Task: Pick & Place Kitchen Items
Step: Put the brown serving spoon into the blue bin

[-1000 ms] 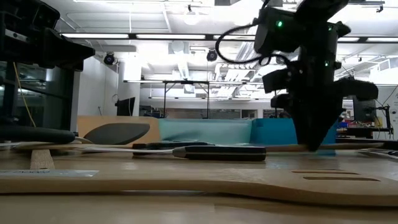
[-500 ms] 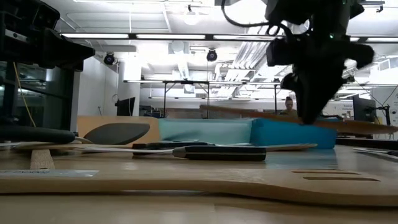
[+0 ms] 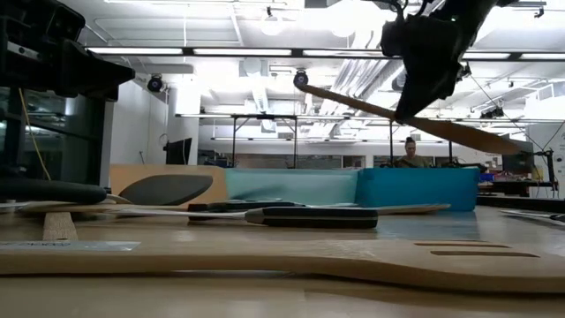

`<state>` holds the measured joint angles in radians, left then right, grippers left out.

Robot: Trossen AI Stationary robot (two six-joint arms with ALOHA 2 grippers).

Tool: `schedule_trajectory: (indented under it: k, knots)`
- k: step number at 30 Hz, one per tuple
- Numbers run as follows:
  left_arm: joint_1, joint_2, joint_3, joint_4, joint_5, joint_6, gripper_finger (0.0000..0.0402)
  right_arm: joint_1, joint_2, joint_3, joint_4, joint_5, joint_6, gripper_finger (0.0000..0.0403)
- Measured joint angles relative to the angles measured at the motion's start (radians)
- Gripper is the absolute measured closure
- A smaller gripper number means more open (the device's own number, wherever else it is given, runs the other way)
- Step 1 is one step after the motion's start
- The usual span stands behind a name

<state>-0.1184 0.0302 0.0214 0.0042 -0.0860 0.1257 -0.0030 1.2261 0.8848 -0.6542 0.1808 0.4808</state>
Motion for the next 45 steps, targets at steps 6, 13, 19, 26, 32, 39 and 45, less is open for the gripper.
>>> schedule_trajectory:
  k: [6, 13, 19, 26, 32, 39, 45]
  knots:
    - [0.000, 0.000, 0.000, 0.000, 0.000, 0.000, 0.0402, -0.113, -0.030, 0.000, -0.026, 0.002, 0.006, 0.0333]
    - [0.000, 0.000, 0.000, 0.000, 0.000, 0.000, 0.0402, -0.266, -0.030, 0.000, -0.091, 0.000, -0.004, 0.0333]
    - [0.000, 0.000, 0.000, 0.000, 0.000, 0.000, 0.0402, -0.413, -0.030, 0.000, -0.131, -0.039, -0.003, 0.0333]
    - [0.000, 0.000, 0.000, 0.000, 0.000, 0.000, 0.0402, -0.576, -0.030, 0.001, -0.200, -0.142, 0.049, 0.0333]
    - [0.000, 0.000, 0.000, 0.000, 0.000, 0.000, 0.0402, -0.679, -0.030, 0.001, -0.231, -0.208, 0.048, 0.0333]
    - [0.000, 0.000, 0.000, 0.000, 0.000, 0.000, 0.0402, -0.726, 0.001, 0.063, -0.245, -0.241, 0.023, 0.0333]
    - [0.000, 0.000, 0.000, 0.000, 0.000, 0.000, 0.0402, -0.727, 0.112, 0.193, -0.365, -0.232, -0.020, 0.0333]
